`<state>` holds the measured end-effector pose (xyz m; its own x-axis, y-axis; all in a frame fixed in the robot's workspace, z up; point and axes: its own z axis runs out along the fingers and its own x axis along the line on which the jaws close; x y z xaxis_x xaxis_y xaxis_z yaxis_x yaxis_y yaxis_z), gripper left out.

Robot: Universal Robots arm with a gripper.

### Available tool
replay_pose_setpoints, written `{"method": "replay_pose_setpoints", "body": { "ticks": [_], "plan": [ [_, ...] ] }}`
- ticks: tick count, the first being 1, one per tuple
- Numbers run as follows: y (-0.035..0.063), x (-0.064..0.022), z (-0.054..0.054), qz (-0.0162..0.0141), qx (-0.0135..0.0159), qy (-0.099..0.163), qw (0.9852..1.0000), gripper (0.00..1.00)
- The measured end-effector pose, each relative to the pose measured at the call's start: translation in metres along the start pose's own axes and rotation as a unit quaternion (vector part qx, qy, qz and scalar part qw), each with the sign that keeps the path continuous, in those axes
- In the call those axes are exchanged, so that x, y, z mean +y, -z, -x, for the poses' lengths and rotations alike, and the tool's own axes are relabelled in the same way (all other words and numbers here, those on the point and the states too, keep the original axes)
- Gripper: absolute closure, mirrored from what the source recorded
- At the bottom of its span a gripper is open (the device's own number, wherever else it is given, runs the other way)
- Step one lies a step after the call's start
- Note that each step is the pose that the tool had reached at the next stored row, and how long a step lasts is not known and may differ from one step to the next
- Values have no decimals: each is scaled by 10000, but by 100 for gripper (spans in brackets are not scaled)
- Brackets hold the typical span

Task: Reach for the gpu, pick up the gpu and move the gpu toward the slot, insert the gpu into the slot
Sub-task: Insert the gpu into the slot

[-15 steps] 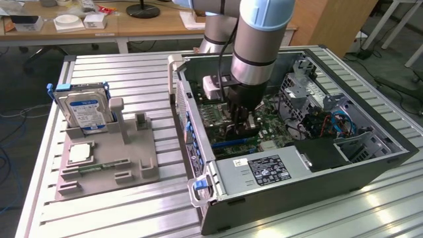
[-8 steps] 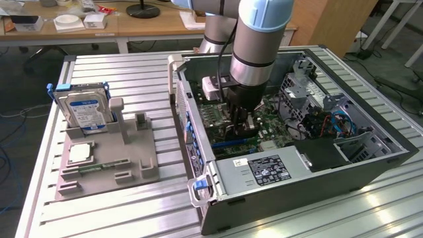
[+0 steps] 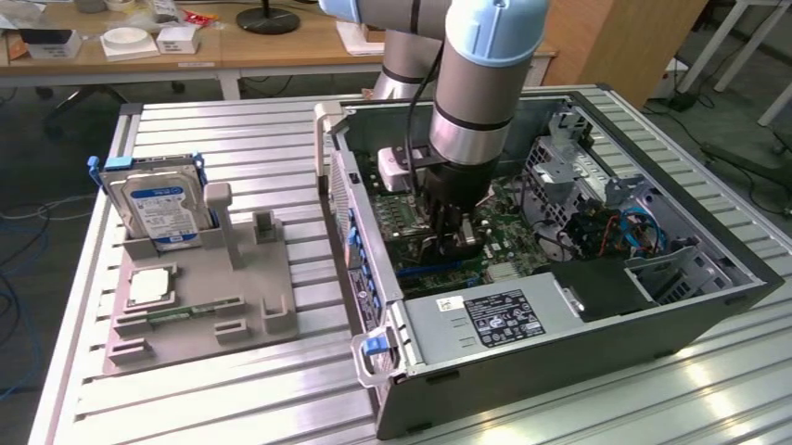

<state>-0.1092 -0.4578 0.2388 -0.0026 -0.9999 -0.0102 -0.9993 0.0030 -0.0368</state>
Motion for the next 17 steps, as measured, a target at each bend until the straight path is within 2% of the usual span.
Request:
{"method": "replay_pose_setpoints", "body": {
  "ticks": [17],
  "plan": [
    [-1,0,0,0,0,0,10000,73]
  ]
}}
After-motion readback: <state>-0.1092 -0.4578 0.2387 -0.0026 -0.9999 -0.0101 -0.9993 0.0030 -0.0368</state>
